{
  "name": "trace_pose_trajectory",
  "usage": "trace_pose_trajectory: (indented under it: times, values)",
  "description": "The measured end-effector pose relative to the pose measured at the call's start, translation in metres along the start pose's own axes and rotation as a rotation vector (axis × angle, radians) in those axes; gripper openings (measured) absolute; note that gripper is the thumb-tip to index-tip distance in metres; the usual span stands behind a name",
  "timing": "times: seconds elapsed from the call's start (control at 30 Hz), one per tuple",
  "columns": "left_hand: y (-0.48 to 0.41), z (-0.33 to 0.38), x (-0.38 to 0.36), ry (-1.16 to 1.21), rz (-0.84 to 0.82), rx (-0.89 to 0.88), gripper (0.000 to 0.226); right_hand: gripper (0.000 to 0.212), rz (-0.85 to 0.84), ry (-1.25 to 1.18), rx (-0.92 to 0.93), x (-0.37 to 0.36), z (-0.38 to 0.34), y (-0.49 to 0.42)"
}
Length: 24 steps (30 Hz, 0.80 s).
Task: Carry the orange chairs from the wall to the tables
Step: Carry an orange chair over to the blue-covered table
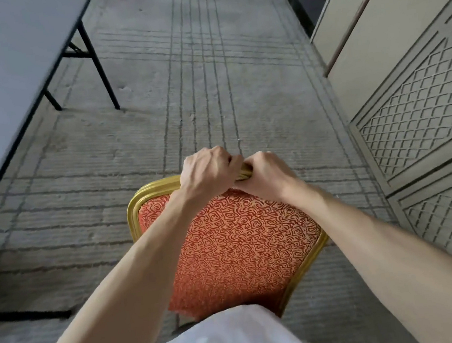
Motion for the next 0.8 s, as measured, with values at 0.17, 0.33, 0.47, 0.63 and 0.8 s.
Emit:
trace_pose_trajectory:
  times: [0.17,0.33,0.47,0.63,0.8]
  values:
    - [-0.062,-0.006,0.030,0.024,0.085,-0.045,0.051,0.042,0.112,0.122,0.095,0.042,-0.016,-0.056]
    - [-0.106,-0.006,0.039,-0.013,0.167,-0.067,0.049,0.025,0.272,0.221,0.245,0.065,-0.013,-0.097]
    - [-0.128,-0.016,0.009,-0.042,0.215,-0.055,0.050,0.019,0.313,0.219,0.281,0.049,0.015,-0.132]
    - [-0.188,-0.033,-0.037,-0.069,0.133,-0.001,0.050,0.019,0.184,0.286,0.326,0.032,0.058,-0.200]
    - [-0.274,-0.040,-0.057,-0.071,0.061,0.067,0.050,0.022,0.039,0.286,0.371,0.045,0.095,-0.288]
Point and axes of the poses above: each hand's wrist, its own y-axis away from the middle knuckle, its own x-axis out of the back of the hand, z = x × y, the point moved 5 cm from there along -y, towards the middle knuckle, and after that the axes turned 2 degrees about -z, right-handed, at the moved point
